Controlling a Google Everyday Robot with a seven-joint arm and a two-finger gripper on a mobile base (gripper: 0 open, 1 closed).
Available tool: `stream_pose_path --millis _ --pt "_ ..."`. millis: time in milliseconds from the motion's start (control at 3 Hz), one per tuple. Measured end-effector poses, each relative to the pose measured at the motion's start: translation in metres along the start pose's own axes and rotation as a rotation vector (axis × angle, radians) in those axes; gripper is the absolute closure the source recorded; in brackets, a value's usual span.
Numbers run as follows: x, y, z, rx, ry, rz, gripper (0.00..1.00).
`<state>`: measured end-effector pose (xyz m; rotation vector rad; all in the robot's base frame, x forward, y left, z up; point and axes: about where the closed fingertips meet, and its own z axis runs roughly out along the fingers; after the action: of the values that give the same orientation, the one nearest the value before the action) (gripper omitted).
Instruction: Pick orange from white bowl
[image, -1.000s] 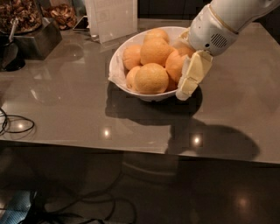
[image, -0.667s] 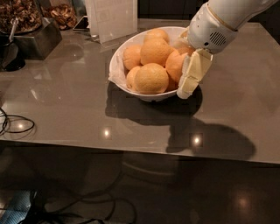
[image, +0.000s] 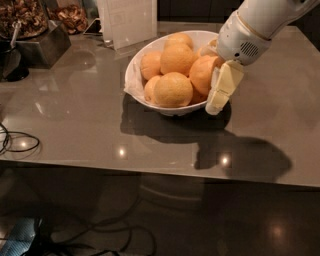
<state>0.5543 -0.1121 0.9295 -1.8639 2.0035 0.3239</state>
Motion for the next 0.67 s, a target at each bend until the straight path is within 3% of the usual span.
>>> stream_pose_path --millis 333,667 --pt "-0.0015 -0.0003 -0.0031 0.0 0.0 0.0 0.0" --pt "-0.0015 -0.0003 -0.0031 0.0 0.0 0.0 0.19"
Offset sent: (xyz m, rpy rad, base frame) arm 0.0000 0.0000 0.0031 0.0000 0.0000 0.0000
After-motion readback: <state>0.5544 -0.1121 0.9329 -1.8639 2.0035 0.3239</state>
